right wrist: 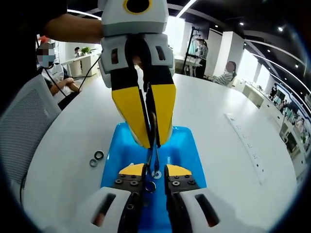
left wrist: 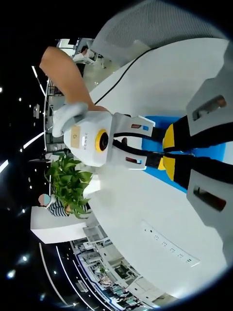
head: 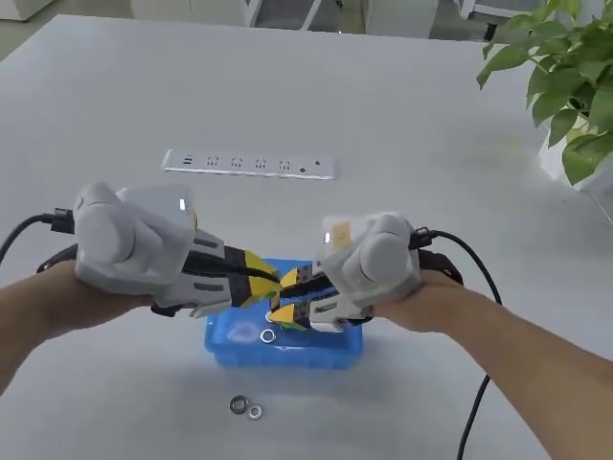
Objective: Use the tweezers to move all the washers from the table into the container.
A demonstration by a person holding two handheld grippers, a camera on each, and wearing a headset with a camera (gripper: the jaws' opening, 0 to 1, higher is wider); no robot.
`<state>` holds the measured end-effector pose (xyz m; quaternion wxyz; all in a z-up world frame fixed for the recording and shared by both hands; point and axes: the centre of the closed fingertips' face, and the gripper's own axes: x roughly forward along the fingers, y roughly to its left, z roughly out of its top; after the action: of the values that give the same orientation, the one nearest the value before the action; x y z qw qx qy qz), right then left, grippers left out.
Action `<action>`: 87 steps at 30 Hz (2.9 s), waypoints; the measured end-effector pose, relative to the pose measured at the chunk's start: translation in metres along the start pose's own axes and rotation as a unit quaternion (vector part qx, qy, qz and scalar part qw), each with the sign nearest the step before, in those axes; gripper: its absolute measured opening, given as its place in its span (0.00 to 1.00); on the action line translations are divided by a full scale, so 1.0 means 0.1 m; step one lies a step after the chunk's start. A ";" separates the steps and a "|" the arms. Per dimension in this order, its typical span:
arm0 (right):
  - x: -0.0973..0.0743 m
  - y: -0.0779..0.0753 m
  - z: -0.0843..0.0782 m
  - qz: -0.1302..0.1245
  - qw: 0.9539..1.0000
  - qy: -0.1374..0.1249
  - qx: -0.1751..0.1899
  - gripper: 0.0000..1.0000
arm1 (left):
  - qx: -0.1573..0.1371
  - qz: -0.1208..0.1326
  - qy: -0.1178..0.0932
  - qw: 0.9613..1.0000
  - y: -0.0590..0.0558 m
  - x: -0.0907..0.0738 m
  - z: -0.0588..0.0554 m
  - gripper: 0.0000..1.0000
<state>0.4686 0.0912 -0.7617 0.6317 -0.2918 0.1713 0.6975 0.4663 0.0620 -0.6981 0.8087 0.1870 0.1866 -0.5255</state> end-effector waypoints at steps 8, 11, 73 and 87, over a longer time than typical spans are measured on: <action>-0.09 -0.01 0.03 -0.011 1.000 -0.003 0.009 0.20 | 0.003 -0.001 0.001 1.000 -0.02 -0.02 0.05 0.06; -0.11 0.00 0.05 -0.013 1.000 -0.004 0.014 0.21 | 0.002 -0.001 0.000 1.000 -0.03 -0.03 0.07 0.06; -1.02 0.61 -0.10 -0.153 0.973 0.009 0.171 0.79 | -0.023 0.005 -0.007 1.000 -0.61 -0.53 0.27 0.06; -1.02 0.73 -0.08 -0.163 0.968 -0.014 0.191 0.98 | -0.032 -0.007 -0.008 0.999 -0.78 -0.49 0.17 0.06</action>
<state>0.4020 -0.0034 -0.7138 0.7832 -0.1798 0.2425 0.5436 0.3778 0.0619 -0.6677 0.8123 0.1553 0.1983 -0.5261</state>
